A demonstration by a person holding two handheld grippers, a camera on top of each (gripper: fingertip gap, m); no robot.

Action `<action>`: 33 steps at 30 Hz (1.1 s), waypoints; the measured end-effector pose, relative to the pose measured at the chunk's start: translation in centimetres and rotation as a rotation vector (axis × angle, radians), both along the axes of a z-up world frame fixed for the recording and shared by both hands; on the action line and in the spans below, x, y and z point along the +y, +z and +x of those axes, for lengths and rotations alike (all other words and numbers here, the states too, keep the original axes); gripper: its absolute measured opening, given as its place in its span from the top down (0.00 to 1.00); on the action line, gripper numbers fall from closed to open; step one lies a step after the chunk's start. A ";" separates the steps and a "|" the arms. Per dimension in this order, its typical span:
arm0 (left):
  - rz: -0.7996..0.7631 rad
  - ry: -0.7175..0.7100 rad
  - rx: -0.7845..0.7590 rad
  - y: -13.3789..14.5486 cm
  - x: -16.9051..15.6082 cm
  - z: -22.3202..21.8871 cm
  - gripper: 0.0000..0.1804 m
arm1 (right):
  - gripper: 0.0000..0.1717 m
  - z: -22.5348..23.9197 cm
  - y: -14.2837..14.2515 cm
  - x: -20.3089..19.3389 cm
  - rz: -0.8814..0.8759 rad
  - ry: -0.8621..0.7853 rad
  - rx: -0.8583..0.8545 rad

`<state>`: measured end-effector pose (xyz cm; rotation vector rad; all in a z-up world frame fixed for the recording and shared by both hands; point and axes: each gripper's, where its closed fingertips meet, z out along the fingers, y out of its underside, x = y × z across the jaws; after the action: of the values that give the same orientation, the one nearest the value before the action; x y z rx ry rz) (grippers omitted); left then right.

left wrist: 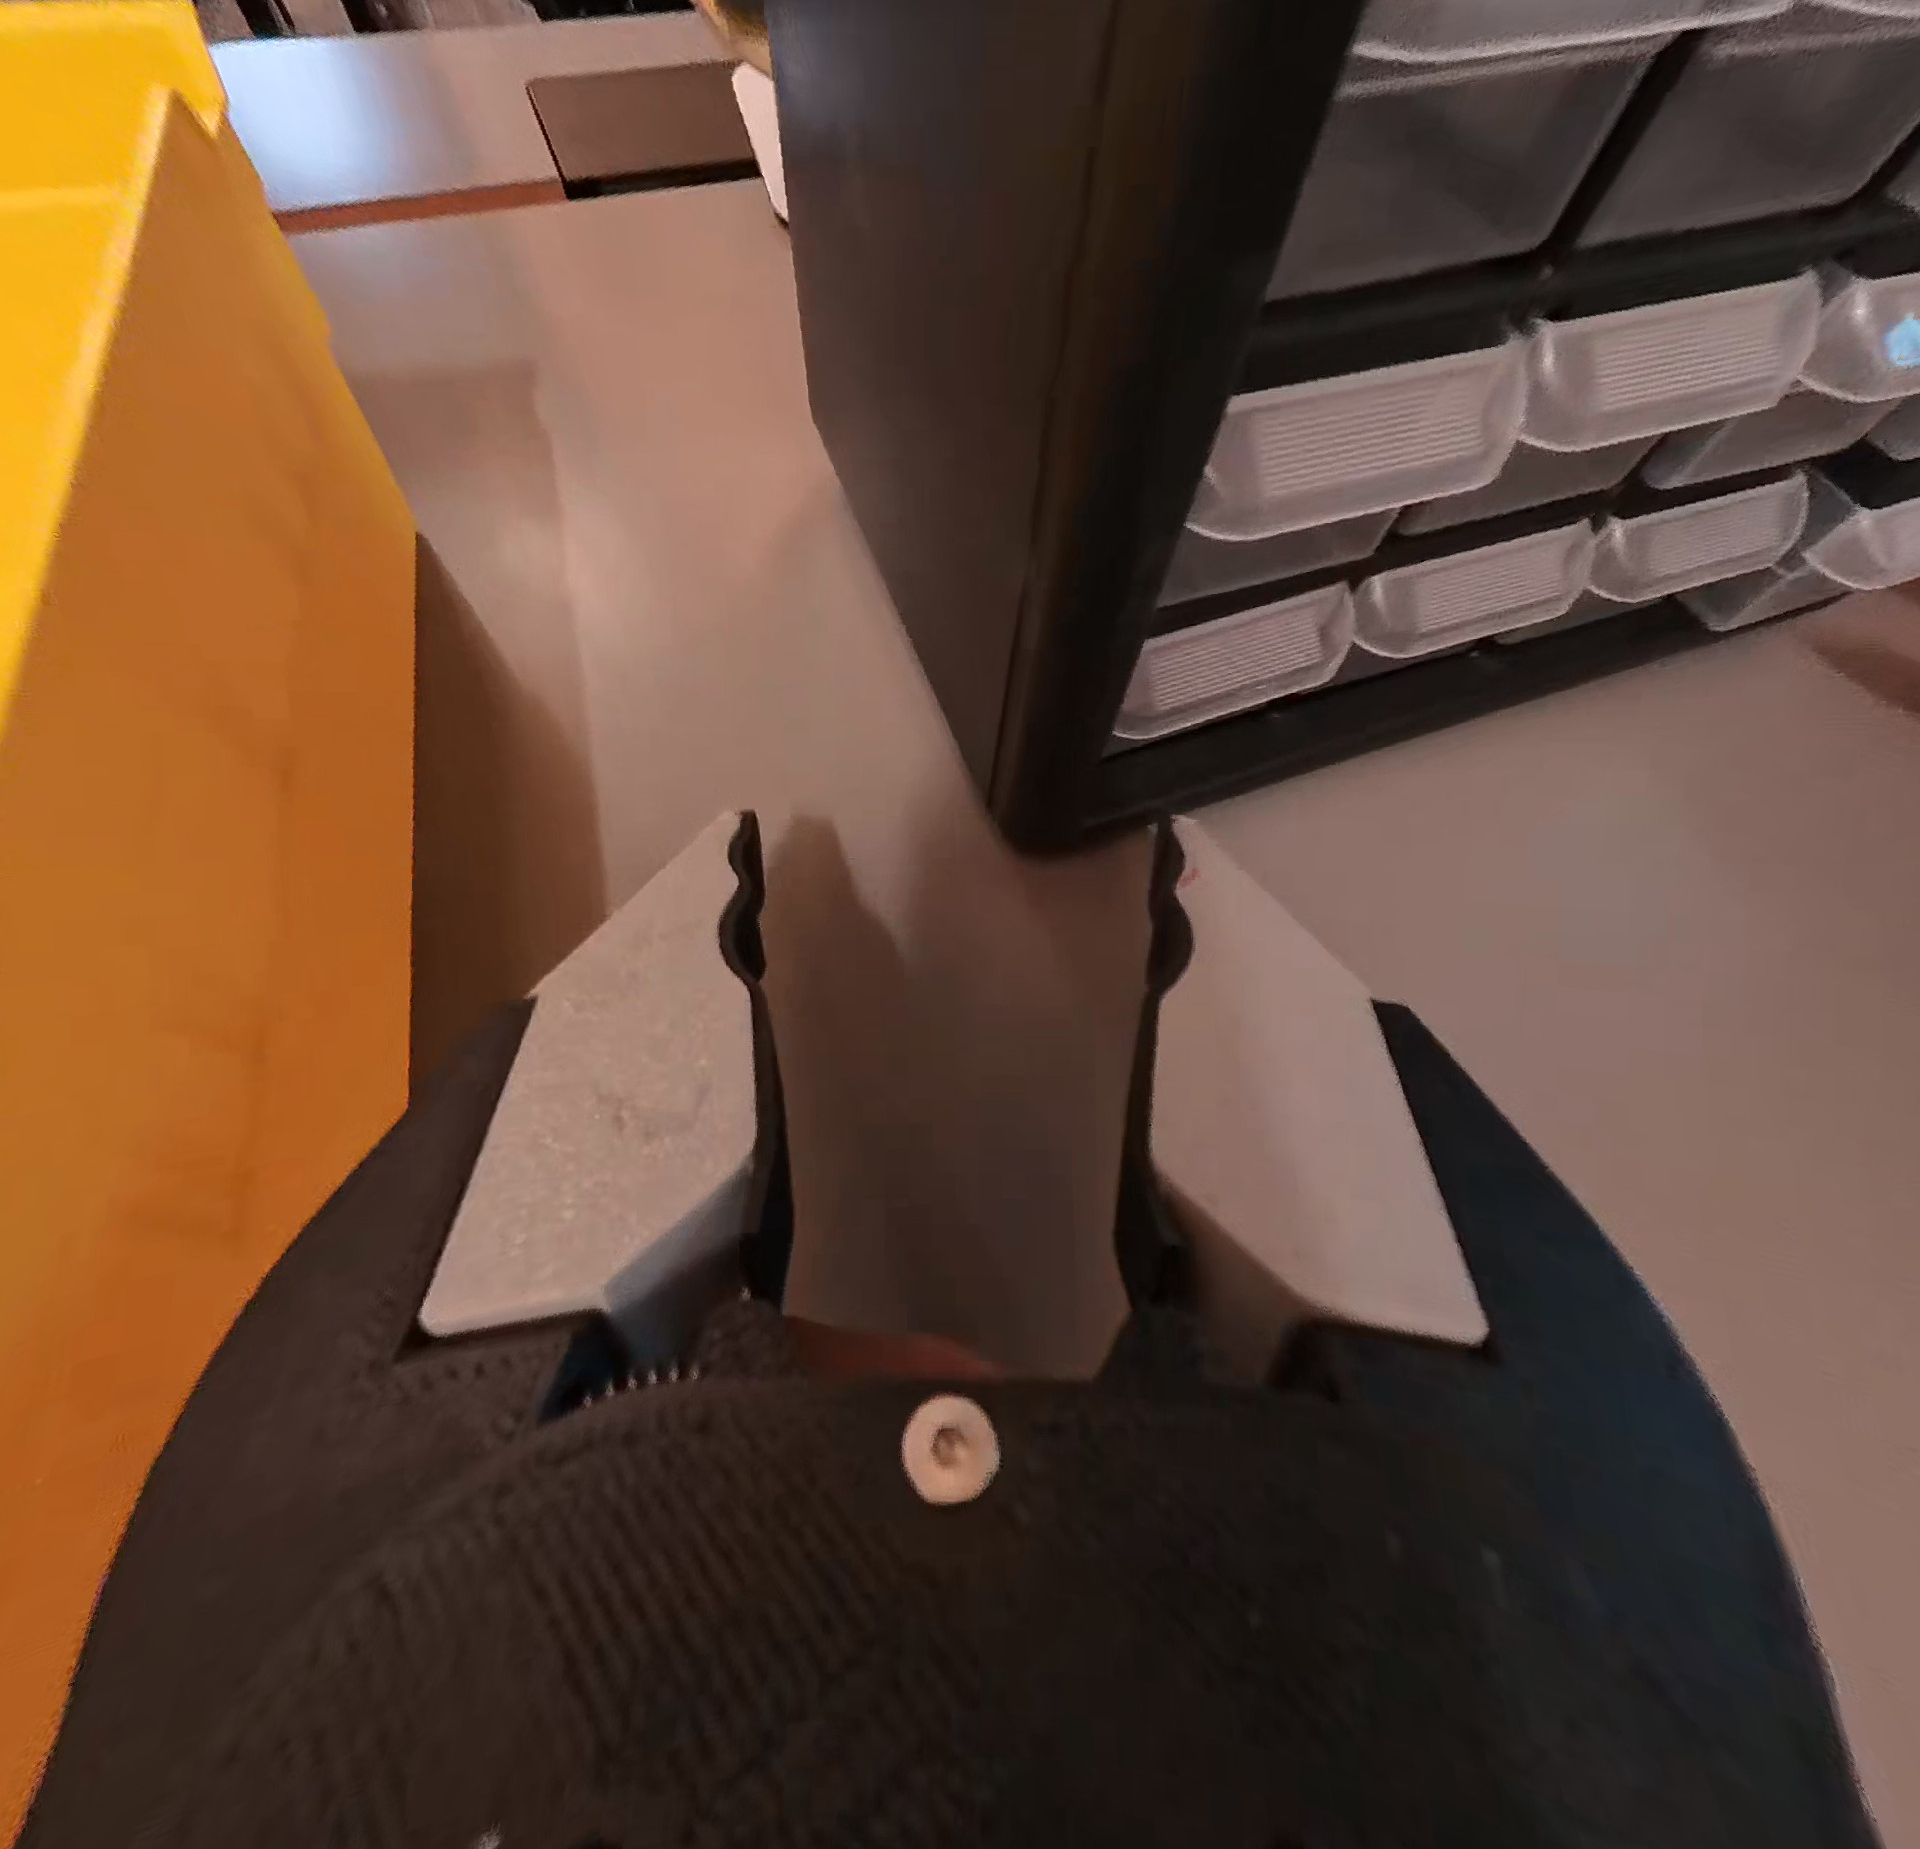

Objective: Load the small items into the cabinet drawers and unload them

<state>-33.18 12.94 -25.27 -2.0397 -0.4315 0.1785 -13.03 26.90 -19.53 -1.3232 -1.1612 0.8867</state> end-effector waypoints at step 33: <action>0.116 -0.033 -0.189 0.4 0.5 -0.2 0.66 | 0.92 -2.6 6.0 -2.1 -0.268 0.245 0.336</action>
<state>-33.42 13.43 -24.88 -1.9548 -0.5129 -0.0593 -15.64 24.82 -13.51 -1.1956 -0.9743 1.4253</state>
